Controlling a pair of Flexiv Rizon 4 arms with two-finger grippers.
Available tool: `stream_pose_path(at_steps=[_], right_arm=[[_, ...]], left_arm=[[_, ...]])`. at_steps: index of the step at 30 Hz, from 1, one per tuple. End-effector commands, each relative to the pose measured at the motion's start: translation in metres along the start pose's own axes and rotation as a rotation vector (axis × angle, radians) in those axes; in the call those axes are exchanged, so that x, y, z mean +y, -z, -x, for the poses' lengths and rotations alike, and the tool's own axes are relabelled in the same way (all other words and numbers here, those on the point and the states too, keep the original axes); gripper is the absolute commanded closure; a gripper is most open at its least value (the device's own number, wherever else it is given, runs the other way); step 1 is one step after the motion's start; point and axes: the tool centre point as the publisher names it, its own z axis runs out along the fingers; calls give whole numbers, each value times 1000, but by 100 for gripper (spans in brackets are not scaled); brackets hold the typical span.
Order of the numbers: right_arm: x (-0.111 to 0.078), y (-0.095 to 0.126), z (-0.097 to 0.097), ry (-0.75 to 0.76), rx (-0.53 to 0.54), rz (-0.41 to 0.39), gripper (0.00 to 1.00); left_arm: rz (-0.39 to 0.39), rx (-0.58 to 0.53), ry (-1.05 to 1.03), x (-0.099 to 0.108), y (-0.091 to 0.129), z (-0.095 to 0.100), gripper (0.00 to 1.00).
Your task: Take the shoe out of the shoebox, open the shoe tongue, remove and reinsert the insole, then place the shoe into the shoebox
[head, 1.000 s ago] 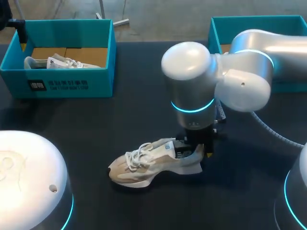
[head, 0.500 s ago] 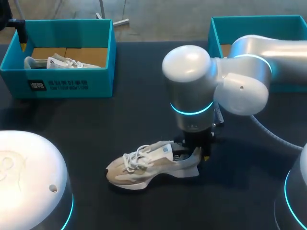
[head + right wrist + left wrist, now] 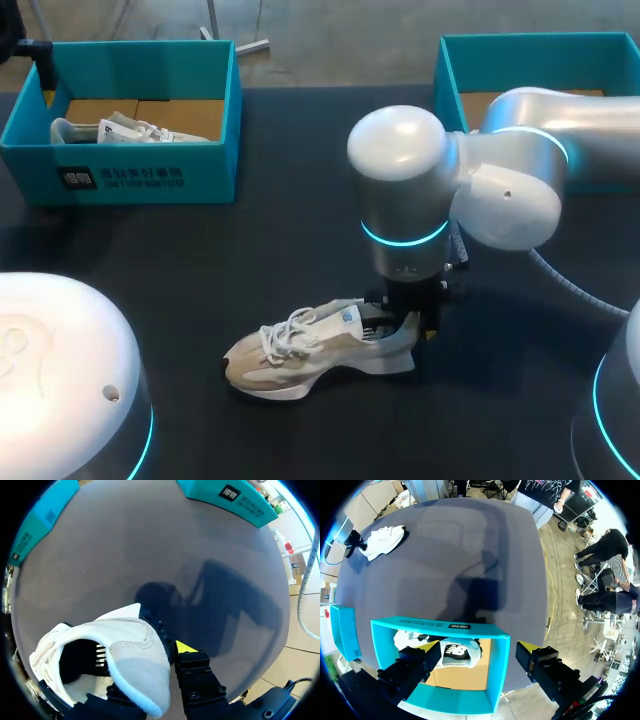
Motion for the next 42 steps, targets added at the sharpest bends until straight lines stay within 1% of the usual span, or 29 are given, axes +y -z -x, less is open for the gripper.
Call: stream_pose_path(at_steps=[1,2,3,4,8,13,15,17,18,24,28,29,30,34,40,42], right_arm=[[1,-4,0,0,10,-8,74],[1,-4,0,-1,12,-9,55],[0,-4,1,-3,14,-10,11],[0,-4,2,-5,18,-11,0],[-2,1,4,-7,27,-29,0],[-7,23,9,8,54,-32,0],[-8,33,11,14,75,-53,0],[-8,41,13,18,74,-63,0],[-9,46,14,31,98,-65,0],[-6,70,25,87,160,-78,0],[-1,84,34,161,257,-106,0],[0,87,37,175,265,-104,0],[1,90,40,204,311,-113,0],[5,101,49,250,345,-97,0],[11,111,71,328,466,-50,0],[12,112,80,356,533,-20,0]], left_arm=[[3,2,0,-1,0,0,0],[3,2,0,-1,0,0,0],[3,2,0,-1,0,0,0],[3,2,0,-1,0,0,0],[3,2,0,-1,0,0,0],[3,2,0,-1,0,0,0],[3,2,0,-1,0,0,0],[3,2,0,-1,0,0,0],[3,2,0,-1,0,0,0],[3,2,0,-1,0,0,0],[3,2,0,-1,0,0,0],[3,2,0,-1,0,0,0],[3,2,0,-1,0,0,0],[3,2,0,-1,0,0,0],[3,2,0,-1,0,0,0],[3,2,0,-1,0,0,0]])
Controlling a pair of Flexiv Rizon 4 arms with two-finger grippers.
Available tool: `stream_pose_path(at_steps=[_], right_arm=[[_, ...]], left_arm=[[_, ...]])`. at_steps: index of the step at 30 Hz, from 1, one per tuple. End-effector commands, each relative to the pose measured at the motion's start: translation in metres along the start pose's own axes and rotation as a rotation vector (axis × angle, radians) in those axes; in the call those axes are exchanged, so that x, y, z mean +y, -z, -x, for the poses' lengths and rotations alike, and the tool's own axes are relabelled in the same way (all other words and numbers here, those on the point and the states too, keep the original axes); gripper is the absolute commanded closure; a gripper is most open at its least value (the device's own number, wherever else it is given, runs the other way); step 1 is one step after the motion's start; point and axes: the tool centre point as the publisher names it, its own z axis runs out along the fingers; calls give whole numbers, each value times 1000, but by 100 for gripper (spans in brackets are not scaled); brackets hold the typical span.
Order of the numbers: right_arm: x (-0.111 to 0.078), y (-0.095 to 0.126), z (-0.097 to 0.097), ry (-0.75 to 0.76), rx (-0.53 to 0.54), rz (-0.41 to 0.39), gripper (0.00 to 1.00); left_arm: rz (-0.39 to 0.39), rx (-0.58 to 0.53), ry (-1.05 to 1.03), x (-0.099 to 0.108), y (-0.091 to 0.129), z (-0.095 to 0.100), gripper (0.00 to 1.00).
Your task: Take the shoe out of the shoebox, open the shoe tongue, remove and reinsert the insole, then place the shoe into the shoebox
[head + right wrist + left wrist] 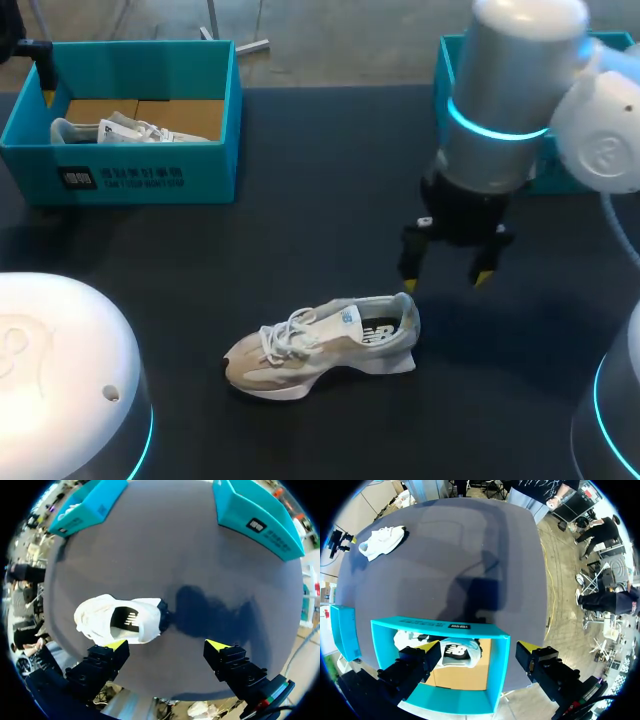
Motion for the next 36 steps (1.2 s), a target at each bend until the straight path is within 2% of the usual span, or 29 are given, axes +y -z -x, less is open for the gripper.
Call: stream_pose_path(at_steps=[1,6,8,23,24,25,29,31,32,36], right_arm=[[-16,12,35,39,266,78,0],[-11,17,56,130,405,95,0],[-9,18,62,131,457,77,0],[-9,18,62,131,457,77,0],[-11,19,67,208,567,101,0],[-13,21,71,263,619,146,0],[-23,23,84,430,726,275,0],[-26,20,84,507,700,310,0],[-27,15,83,482,609,328,0],[-27,15,83,482,609,328,0]], left_arm=[[3,2,0,-1,0,0,0],[3,2,0,-1,0,0,0],[3,2,0,-1,0,0,0],[3,2,0,-1,0,0,0],[3,2,0,-1,0,0,0],[3,2,0,-1,0,0,0],[3,2,0,-1,0,0,0],[3,2,0,-1,0,0,0],[3,2,0,-1,0,0,0],[3,2,0,-1,0,0,0]])
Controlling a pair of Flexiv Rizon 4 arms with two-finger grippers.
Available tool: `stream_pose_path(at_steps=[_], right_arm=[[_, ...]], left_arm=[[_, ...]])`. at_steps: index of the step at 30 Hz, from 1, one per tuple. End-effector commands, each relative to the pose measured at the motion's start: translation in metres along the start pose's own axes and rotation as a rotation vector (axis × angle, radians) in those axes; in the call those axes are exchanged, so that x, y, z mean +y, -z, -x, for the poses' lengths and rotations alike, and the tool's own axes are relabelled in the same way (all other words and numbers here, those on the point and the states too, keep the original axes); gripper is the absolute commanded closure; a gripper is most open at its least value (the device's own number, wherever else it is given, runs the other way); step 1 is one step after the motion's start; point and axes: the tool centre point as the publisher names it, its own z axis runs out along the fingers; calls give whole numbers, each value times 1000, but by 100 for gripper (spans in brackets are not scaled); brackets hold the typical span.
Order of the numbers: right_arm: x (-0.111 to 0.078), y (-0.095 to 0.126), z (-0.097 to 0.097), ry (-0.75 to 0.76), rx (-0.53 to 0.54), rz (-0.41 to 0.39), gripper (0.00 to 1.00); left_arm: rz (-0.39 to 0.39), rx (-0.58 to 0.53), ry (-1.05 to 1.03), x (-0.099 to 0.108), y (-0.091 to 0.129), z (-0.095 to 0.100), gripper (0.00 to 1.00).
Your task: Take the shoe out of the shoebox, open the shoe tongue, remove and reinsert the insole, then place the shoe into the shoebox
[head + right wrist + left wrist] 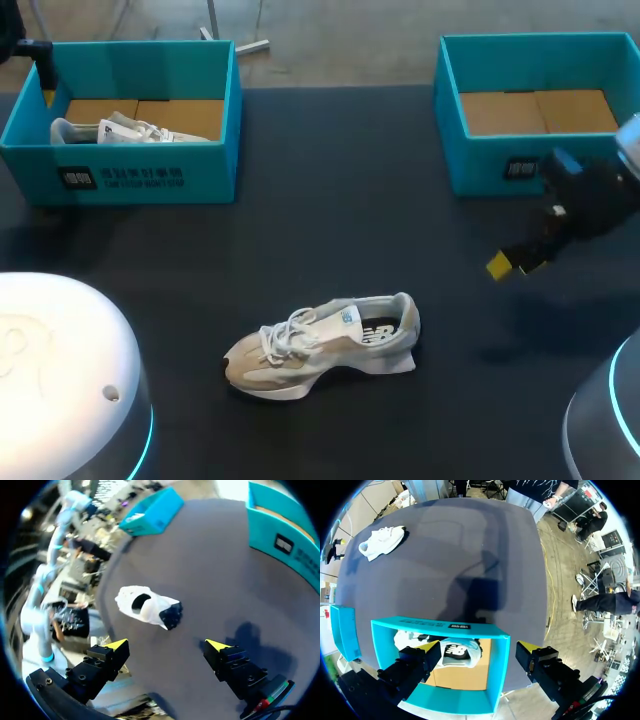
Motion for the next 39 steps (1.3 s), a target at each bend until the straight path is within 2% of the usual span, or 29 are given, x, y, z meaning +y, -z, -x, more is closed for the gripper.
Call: stream_pose_path(at_steps=[1,9,10,12,13,15,16,17,19,20,39], right_arm=[[-14,-4,2,118,36,129,0],[-14,-4,2,118,36,129,0],[-14,-8,-5,181,-11,98,0],[-14,-18,-12,244,-110,122,0],[-14,-24,-11,261,-154,107,0],[-13,-33,-6,323,-165,144,0],[-12,-37,-3,338,-191,146,0],[-12,-40,-1,362,-246,181,0],[-15,-50,4,437,-314,165,0],[-15,-56,13,405,-302,168,0],[-15,-56,13,405,-302,168,0]], left_arm=[[3,2,0,-1,0,0,0],[3,2,0,-1,0,0,0],[3,2,0,-1,0,0,0],[3,2,0,-1,0,0,0],[3,2,0,-1,0,0,0],[3,2,0,-1,0,0,0],[3,2,0,-1,0,0,0],[3,2,0,-1,0,0,0],[3,2,0,-1,0,0,0],[3,2,0,-1,0,0,0],[3,2,0,-1,0,0,0]])
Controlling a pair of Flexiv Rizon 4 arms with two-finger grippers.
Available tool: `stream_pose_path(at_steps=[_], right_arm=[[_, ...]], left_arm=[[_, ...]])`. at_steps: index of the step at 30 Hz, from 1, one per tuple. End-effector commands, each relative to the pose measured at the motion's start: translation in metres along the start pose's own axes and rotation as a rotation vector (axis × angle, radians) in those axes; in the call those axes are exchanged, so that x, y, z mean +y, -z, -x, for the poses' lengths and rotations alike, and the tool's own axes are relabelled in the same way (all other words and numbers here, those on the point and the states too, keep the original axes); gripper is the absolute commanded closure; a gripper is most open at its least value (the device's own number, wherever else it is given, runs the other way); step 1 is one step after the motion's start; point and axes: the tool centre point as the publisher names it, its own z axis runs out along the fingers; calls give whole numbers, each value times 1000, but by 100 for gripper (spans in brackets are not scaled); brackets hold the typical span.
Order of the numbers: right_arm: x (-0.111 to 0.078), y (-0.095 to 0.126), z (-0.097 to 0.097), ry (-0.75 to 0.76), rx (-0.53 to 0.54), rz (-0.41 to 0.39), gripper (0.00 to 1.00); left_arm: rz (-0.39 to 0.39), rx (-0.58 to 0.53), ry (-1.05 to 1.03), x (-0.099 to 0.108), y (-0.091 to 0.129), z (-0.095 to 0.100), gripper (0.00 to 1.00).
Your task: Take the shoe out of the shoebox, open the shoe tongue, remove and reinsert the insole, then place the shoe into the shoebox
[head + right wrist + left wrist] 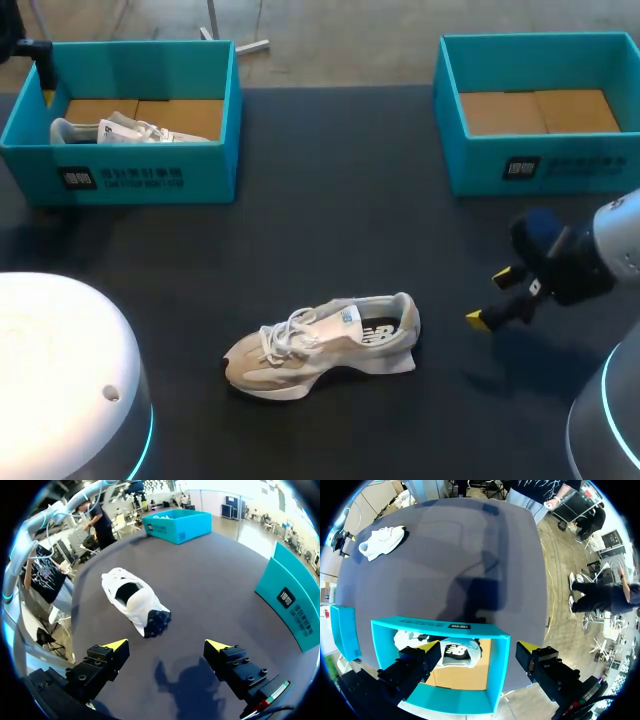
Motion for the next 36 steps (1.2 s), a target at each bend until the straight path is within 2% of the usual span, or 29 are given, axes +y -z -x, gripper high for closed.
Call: stream_pose_path(at_steps=[1,4,7,9,14,16,31,36], right_arm=[[-4,-2,1,32,20,17,0],[-14,-8,15,154,181,140,0],[-22,-14,28,218,262,225,0],[-26,-15,34,281,352,321,0],[-28,-17,45,406,413,410,0],[-30,-16,41,525,411,454,0],[-32,-17,37,554,404,444,0],[-41,-26,46,510,419,525,0]], left_arm=[[3,2,0,-1,0,0,0],[3,2,0,-1,0,0,0],[3,2,0,-1,0,0,0],[3,2,0,-1,0,0,0],[3,2,0,-1,0,0,0],[3,2,0,-1,0,0,0],[3,2,0,-1,0,0,0],[3,2,0,-1,0,0,0]])
